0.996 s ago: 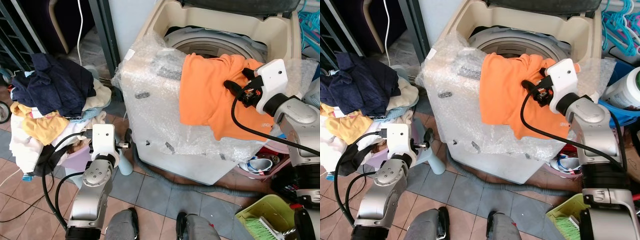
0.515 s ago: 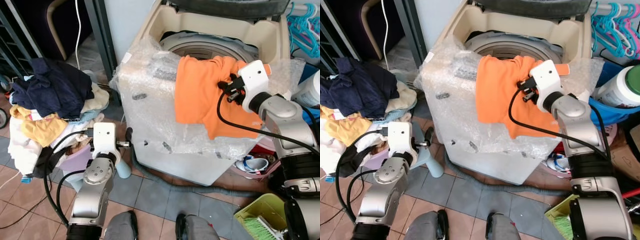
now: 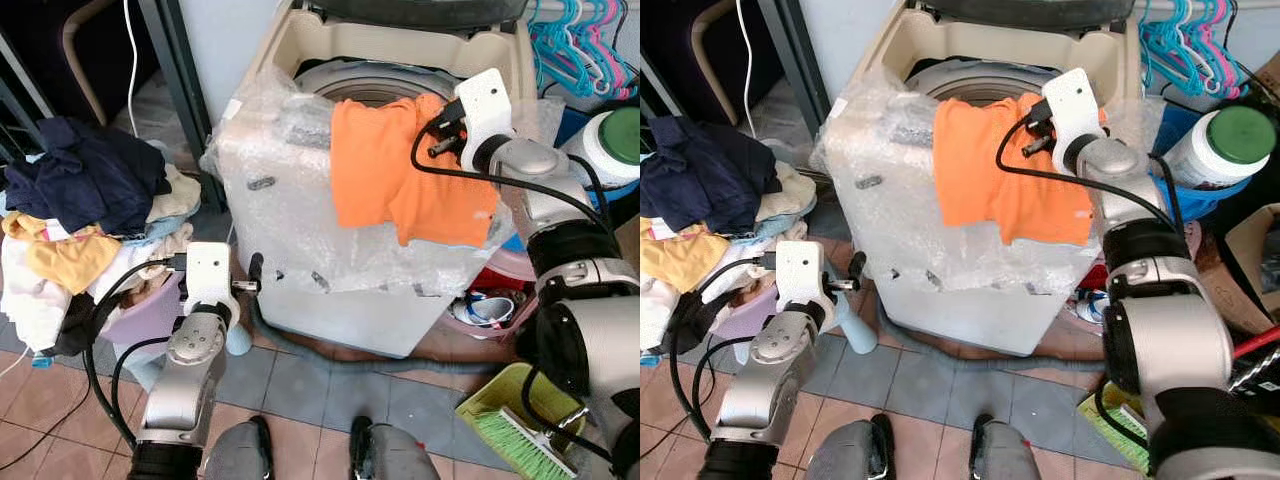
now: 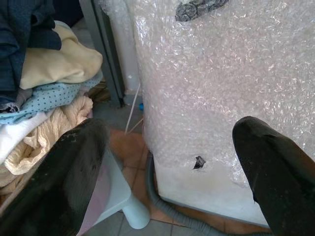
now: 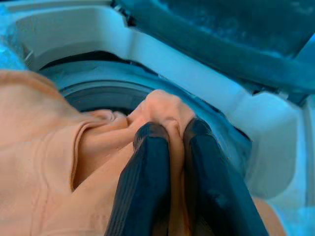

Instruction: Clothes washing

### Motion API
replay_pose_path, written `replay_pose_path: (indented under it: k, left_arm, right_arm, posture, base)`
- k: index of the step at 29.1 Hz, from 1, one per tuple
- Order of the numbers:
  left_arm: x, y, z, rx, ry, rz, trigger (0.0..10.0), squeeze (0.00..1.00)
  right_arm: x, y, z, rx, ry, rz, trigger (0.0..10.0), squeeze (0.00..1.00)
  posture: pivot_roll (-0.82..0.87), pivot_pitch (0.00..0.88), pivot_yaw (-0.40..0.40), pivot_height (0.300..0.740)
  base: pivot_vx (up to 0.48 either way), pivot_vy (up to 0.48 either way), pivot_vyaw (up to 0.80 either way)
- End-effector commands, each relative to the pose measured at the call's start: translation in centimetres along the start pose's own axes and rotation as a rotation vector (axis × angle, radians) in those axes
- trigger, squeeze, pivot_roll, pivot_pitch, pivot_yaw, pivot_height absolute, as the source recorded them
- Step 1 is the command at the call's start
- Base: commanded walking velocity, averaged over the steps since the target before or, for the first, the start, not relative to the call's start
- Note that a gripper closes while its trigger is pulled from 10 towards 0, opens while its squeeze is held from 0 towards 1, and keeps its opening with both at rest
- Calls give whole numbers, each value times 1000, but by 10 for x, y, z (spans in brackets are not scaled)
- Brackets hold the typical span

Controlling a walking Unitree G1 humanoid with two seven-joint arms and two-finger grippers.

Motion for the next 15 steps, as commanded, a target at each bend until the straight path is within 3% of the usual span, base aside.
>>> replay_pose_path:
  k: [1, 4, 5, 6, 7, 8, 9, 10, 12, 13, 15]
  left_arm:
    - [-4, 0, 3, 14, 8, 14, 10000, 0]
    - [-6, -1, 4, 22, 6, 18, 10000, 0]
    - [-7, -2, 4, 24, 5, 20, 10000, 0]
    - [-8, -3, 4, 26, 3, 20, 10000, 0]
    - [-8, -3, 4, 27, 1, 21, 10000, 0]
    - [-8, -3, 4, 29, 0, 20, 10000, 0]
    - [-7, -3, 4, 30, 0, 20, 10000, 0]
    - [-7, -3, 4, 30, -1, 20, 10000, 0]
    - [-8, -3, 5, 30, -1, 20, 10000, 0]
    - [-8, -3, 4, 26, 1, 21, 10000, 0]
    - [-8, -3, 4, 19, 7, 21, 10000, 0]
  right_arm:
    - [82, -3, -24, -95, 10, -268, 0, 0]
    - [124, -9, -29, -125, -36, -406, 0, 0]
    - [129, -10, -29, -126, -71, -425, 667, 0]
    - [127, -9, -28, -123, -81, -415, 8235, 0]
    - [126, -8, -28, -122, -86, -409, 8235, 0]
    - [111, -5, -20, -67, -76, -368, 10000, 78]
    - [108, -4, -18, -53, -72, -359, 10000, 78]
    - [86, -1, -13, -28, -106, -289, 10000, 1000]
    - [55, 1, -5, 23, -149, -193, 10000, 1000]
    - [21, -2, 11, 135, -166, -102, 10000, 1000]
    - [-7, -7, 16, 185, -188, -39, 10000, 1000]
  posture:
    - [-27, 111, 22, 740]
    - [-25, 110, 16, 740]
    - [-24, 109, 13, 740]
    - [-23, 109, 11, 740]
    - [-23, 109, 11, 740]
    - [-23, 110, 11, 740]
    - [-23, 110, 11, 740]
    - [-23, 112, 14, 740]
    - [-26, 114, 19, 740]
    - [-29, 114, 24, 740]
    - [-35, 116, 30, 740]
  base:
    - [0, 0, 0]
    - [0, 0, 0]
    - [0, 0, 0]
    - [0, 0, 0]
    - [0, 0, 0]
    - [0, 0, 0]
    - [0, 0, 0]
    - [0, 0, 0]
    - [0, 0, 0]
    - [0, 0, 0]
    - [0, 0, 0]
Point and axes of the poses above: a point about 5 cm out from each wrist's last joint towards the gripper, its own y axis pointing out of the wrist towards the gripper, its own x axis along the axis of the wrist's last joint, z = x × y, the point moved 6 cm from there along y, pointing out of the wrist towards the gripper, and after that the axes turned 7 degrees about y, right-handed, at the moved point
